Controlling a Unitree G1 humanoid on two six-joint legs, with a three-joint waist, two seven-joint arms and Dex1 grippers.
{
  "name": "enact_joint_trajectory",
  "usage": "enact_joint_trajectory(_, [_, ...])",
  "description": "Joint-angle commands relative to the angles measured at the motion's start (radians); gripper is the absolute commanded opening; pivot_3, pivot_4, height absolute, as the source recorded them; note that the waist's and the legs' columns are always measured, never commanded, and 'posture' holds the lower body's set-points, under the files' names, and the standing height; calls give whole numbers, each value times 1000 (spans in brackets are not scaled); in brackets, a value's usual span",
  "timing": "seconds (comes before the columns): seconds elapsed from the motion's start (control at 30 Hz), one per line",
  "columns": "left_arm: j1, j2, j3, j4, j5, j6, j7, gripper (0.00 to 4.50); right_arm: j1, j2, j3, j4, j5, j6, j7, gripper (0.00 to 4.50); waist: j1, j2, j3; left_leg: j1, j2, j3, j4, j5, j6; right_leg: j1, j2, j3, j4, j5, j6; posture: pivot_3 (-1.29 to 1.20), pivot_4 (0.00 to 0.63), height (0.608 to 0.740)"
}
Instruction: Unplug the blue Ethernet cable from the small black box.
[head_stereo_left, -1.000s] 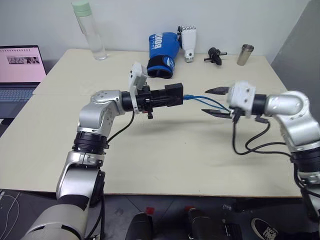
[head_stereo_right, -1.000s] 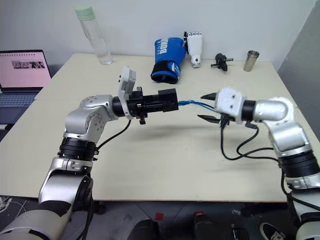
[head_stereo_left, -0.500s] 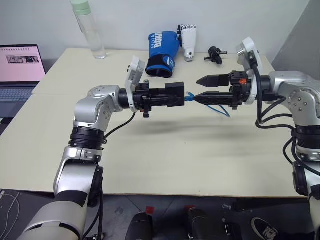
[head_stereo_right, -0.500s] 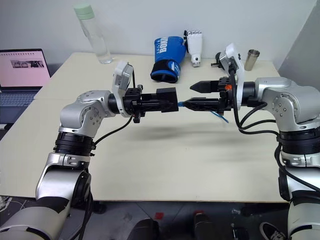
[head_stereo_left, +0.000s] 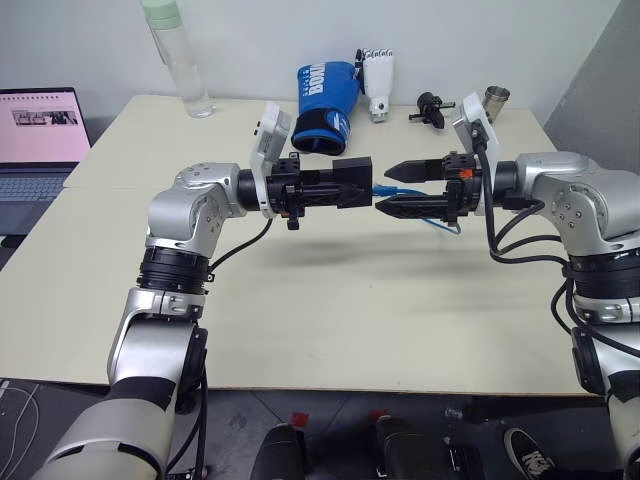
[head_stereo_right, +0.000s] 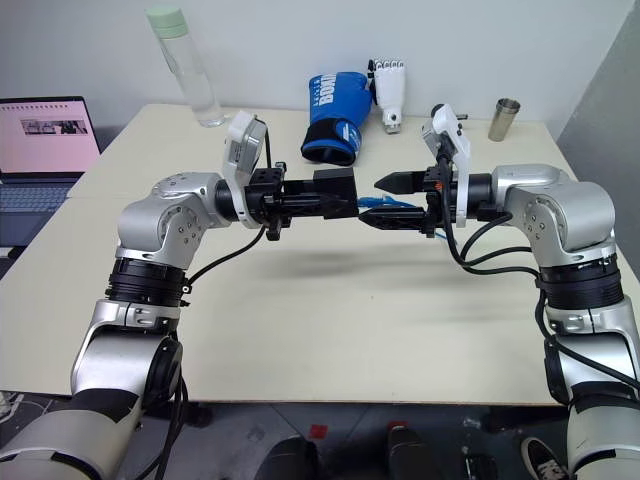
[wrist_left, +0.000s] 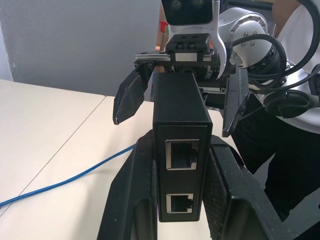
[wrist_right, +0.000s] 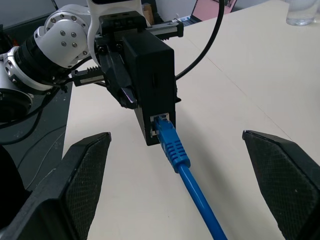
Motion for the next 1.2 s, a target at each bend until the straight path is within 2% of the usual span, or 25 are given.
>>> enact_joint_trajectory(0.03, [-37,11,25,-23,-17,-4,-12,793,-21,4,-14,10,-14,-30,14,4107,0,0,0,0,0,0,0,0,0,0,0,0,0,0,0,0,150,740])
enact_joint_trajectory(0.27, [-35,9,22,-28,-15,-4,-8,793,-24,18,-8,10,-22,-37,35,2770,0,0,0,0,0,0,0,0,0,0,0,0,0,0,0,0,150,740])
enact_joint_trajectory(0.4, [-38,7,21,-27,-14,-5,-9,793,-32,30,-7,18,-28,-42,40,1722,0,0,0,0,0,0,0,0,0,0,0,0,0,0,0,0,150,740])
enact_joint_trajectory(0.67, [-34,9,15,-30,-12,-3,-11,793,-44,41,-5,42,-47,-47,62,108,0,0,0,0,0,0,0,0,0,0,0,0,0,0,0,0,150,740])
enact_joint_trajectory(1.07, [-28,19,10,-33,-6,1,-19,793,-57,12,-13,78,-62,-45,99,20,0,0,0,0,0,0,0,0,0,0,0,0,0,0,0,0,150,740])
enact_joint_trajectory(1.2, [-13,42,15,-37,-4,0,-25,793,-6,-113,-18,107,-90,-58,175,20,3,0,0,0,0,0,0,0,0,0,0,-1,0,0,0,0,150,740])
